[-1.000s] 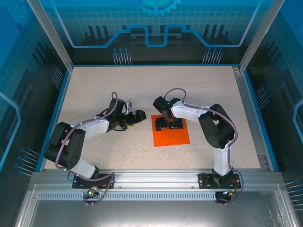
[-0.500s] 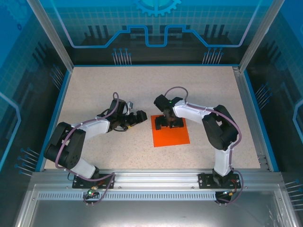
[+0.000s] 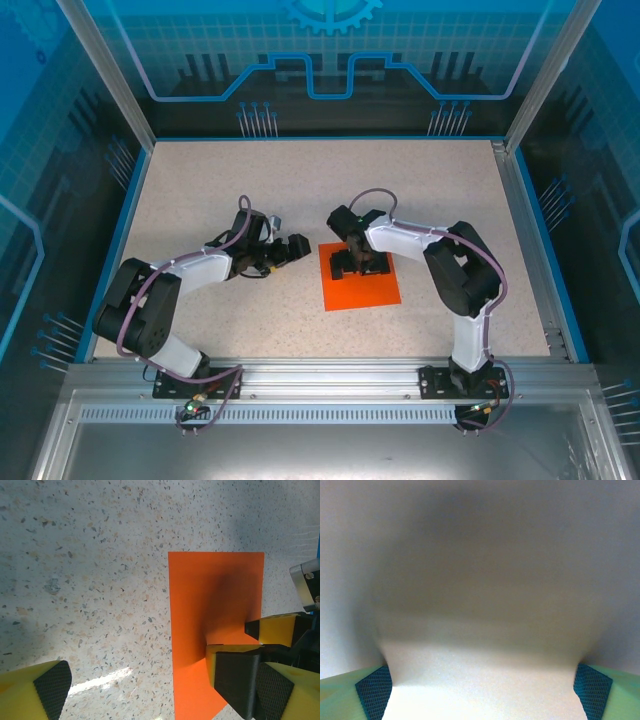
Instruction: Fold a paper plane with a square sheet of paper (pick it up from the middle)
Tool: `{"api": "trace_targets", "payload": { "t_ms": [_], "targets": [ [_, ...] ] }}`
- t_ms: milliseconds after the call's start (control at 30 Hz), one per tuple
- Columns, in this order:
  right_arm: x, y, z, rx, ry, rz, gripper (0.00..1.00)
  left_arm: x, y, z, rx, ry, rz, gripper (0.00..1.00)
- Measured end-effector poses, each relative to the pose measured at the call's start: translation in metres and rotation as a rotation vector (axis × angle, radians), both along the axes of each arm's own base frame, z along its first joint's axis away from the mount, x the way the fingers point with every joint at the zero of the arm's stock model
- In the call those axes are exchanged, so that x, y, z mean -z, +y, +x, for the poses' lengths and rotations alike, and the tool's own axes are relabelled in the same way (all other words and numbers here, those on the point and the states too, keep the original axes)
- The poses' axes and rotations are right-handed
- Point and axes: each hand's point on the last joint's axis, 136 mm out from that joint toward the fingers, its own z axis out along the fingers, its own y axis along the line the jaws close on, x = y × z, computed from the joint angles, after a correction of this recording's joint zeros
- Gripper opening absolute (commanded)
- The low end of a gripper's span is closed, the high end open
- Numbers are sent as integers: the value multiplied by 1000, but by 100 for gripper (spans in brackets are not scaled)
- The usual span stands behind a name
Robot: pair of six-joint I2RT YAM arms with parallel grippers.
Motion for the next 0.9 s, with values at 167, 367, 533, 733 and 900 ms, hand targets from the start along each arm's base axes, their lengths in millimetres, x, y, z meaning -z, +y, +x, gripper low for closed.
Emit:
{"api": "trace_targets", "payload": {
  "t_ms": [167, 367, 533, 733, 900],
  "targets": [
    [-1, 0, 1, 0, 5, -7, 95, 1, 0, -1, 0, 6, 2, 99],
    [-1, 1, 1, -2, 4, -5, 94, 2, 0, -3, 2, 15, 5, 99],
    [-1, 2, 1, -3, 5, -4, 94, 2, 0, -3, 6, 14, 7, 99],
    [-1, 2, 1, -5, 5, -3, 92, -1, -2, -1, 7, 6, 5, 99],
    [-2, 3, 2, -13, 2, 1, 81, -3, -2, 1, 7, 2, 3, 99]
  ]
}}
